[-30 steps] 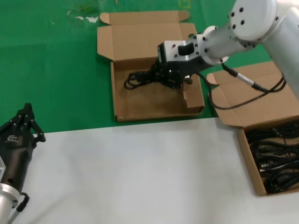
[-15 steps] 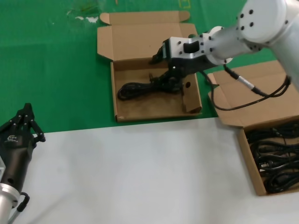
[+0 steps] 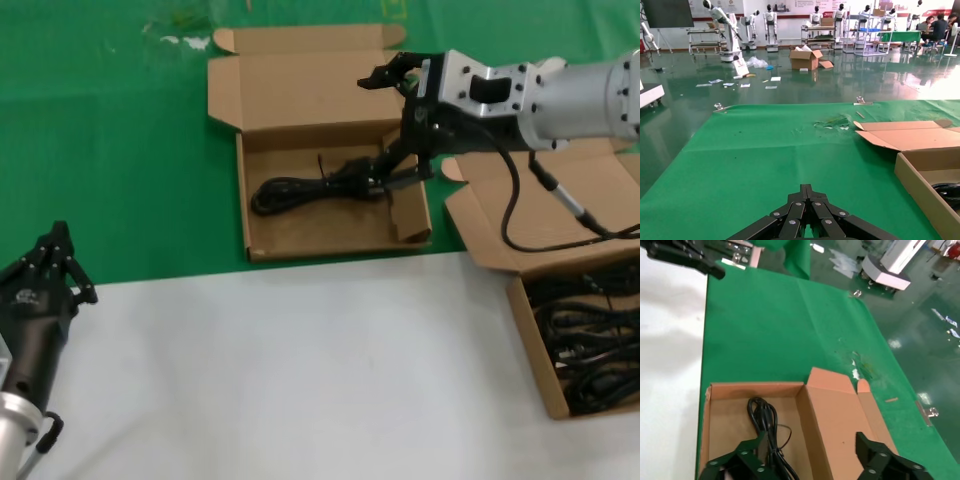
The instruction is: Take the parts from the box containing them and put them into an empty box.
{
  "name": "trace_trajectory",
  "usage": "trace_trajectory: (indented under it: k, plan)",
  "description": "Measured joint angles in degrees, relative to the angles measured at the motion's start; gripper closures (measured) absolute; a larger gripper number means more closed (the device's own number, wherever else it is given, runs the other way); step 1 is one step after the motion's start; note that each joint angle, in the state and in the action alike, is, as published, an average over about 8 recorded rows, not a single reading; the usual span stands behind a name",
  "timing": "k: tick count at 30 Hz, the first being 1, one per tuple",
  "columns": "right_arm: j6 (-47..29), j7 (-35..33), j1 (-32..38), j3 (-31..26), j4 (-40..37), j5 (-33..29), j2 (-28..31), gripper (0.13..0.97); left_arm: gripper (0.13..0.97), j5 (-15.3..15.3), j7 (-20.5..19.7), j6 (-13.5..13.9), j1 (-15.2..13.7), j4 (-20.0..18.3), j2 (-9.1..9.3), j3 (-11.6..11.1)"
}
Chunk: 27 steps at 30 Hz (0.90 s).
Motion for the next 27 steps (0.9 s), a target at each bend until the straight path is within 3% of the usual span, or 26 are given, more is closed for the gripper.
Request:
trace_trajectory:
  k: [9,13,18,27]
  plan:
    - [3.37,0.18,-4.28,2.14,2.59,2.39,0.10,0.368,0.931,0.00,0.00,0.00,0.00,0.00,0.00,0.00]
    - [6.09,-0.43,-6.97,3.43,3.45,3.99,-0.46,0.313,0.915,0.00,0.00,0.00,0.00,0.00,0.00,0.00]
    - [9.86,-1.25,-10.76,5.23,4.65,6.19,-1.25,0.222,0.847,-0.01,0.00,0.00,0.00,0.00,0.00,0.00]
    - [16.91,-2.79,-17.68,8.55,6.88,10.32,-2.68,0.174,0.763,-0.01,0.01,0.00,0.00,0.00,0.00,0.00]
